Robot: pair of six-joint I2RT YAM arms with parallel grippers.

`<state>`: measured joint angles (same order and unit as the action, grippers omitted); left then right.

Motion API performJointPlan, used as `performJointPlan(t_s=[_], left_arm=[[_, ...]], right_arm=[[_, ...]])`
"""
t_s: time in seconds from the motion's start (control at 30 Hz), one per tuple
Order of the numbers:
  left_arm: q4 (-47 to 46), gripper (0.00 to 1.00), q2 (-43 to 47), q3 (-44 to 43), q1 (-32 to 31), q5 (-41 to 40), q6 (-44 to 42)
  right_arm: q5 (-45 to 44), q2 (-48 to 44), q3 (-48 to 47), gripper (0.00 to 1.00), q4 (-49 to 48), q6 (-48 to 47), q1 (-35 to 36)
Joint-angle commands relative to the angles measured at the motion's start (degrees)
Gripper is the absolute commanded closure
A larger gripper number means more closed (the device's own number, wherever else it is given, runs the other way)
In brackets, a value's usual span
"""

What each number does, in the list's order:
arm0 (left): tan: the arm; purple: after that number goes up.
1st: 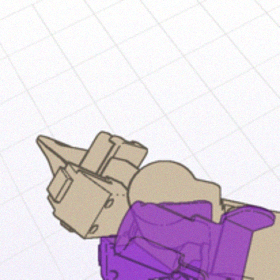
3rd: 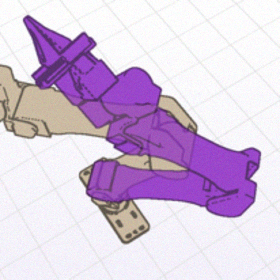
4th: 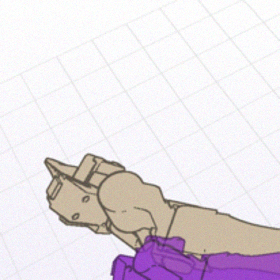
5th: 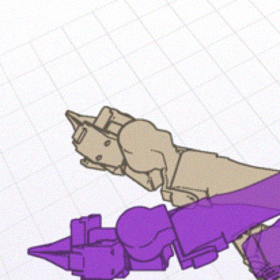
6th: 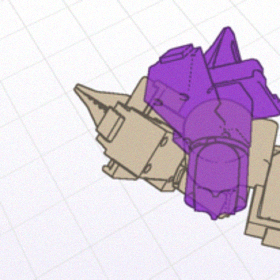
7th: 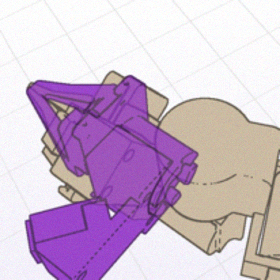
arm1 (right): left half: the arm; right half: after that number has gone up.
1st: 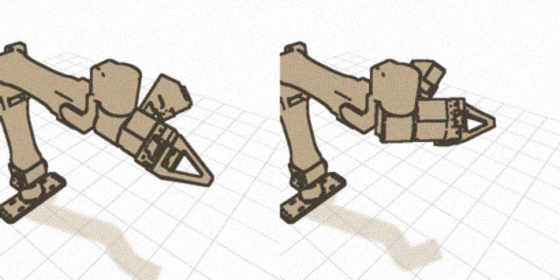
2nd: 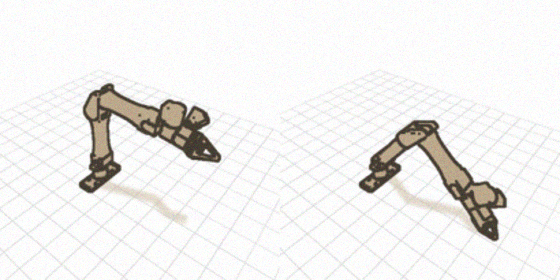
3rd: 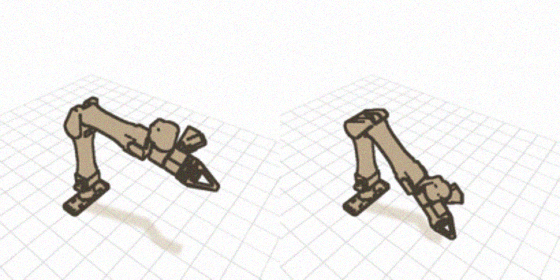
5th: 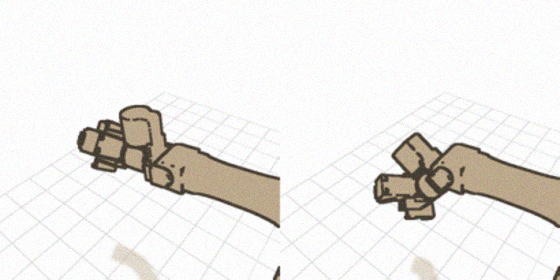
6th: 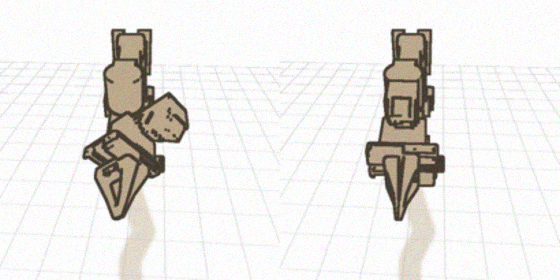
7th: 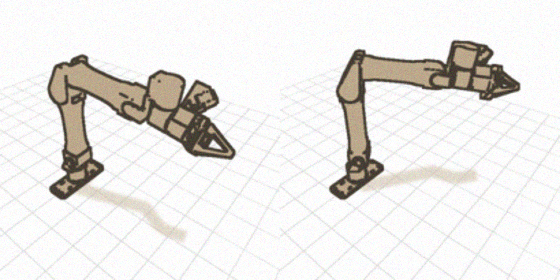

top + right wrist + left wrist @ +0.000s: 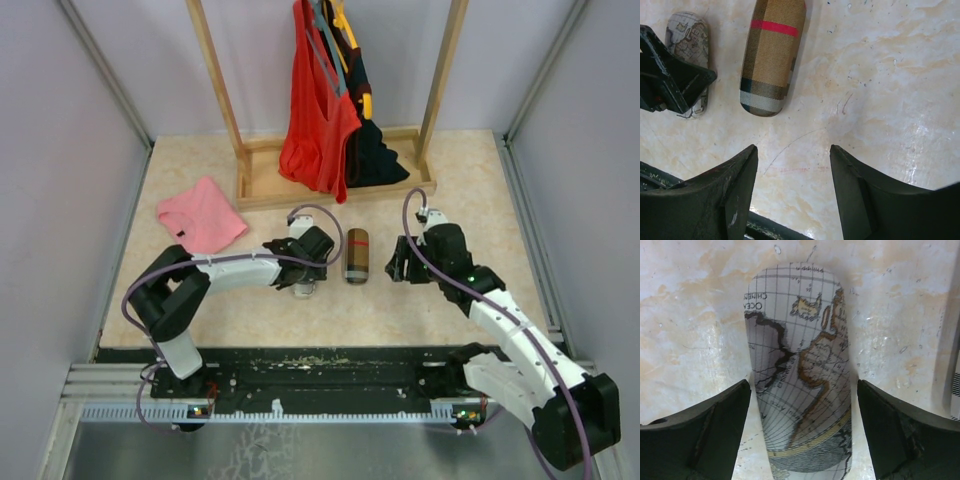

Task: Organize the sunglasses
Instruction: Adjust the sunglasses case at the center of the board, then reset both arms

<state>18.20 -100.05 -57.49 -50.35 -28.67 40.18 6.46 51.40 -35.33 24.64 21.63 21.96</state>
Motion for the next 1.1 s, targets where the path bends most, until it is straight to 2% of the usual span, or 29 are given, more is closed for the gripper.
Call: performJointPlan(t_s=[0.0,0.17,0.33,0.43,0.6,0.83,0.93,1.07], left_arm=[[-1.5,0.07,3.1,1.5,0.1,-0.2,-0.8],[0.0,0.0,10.3,1.5,0.1,-1.7,-2.6],[0.3,0.0,21.7,1.7,0.1,-3.0,-8.1],[0.5,0.0,28.7,2.1,0.1,-4.1,-11.3],[1.8,0.01,40.9,5.0,0.1,-5.4,-14.7],[3.0,0.0,59.6,12.6,0.1,-3.9,-16.6],[5.2,0.01,65.2,14.7,-0.1,-3.7,-14.9],[5.5,0.01,68.1,16.2,-1.5,-4.4,-14.3]], right_arm=[[-0.9,-2.8,-3.5,0.4,0.0,-0.5,-0.3],[-2.4,-4.9,-6.0,0.39,1.4,-0.9,-0.2],[-2.4,-8.9,-8.9,0.36,0.3,-3.6,-0.2],[-2.7,-12.3,-10.0,0.24,-1.3,-5.4,-0.2],[-3.2,-18.5,-11.3,0.14,-2.6,-7.7,-0.2],[-9.5,-30.0,-8.2,0.1,-1.8,-9.1,-0.3],[-11.3,-35.1,-5.5,0.09,-1.5,-8.9,-0.2],[-12.4,-40.7,-1.8,0.09,-2.2,-8.9,-0.2]])
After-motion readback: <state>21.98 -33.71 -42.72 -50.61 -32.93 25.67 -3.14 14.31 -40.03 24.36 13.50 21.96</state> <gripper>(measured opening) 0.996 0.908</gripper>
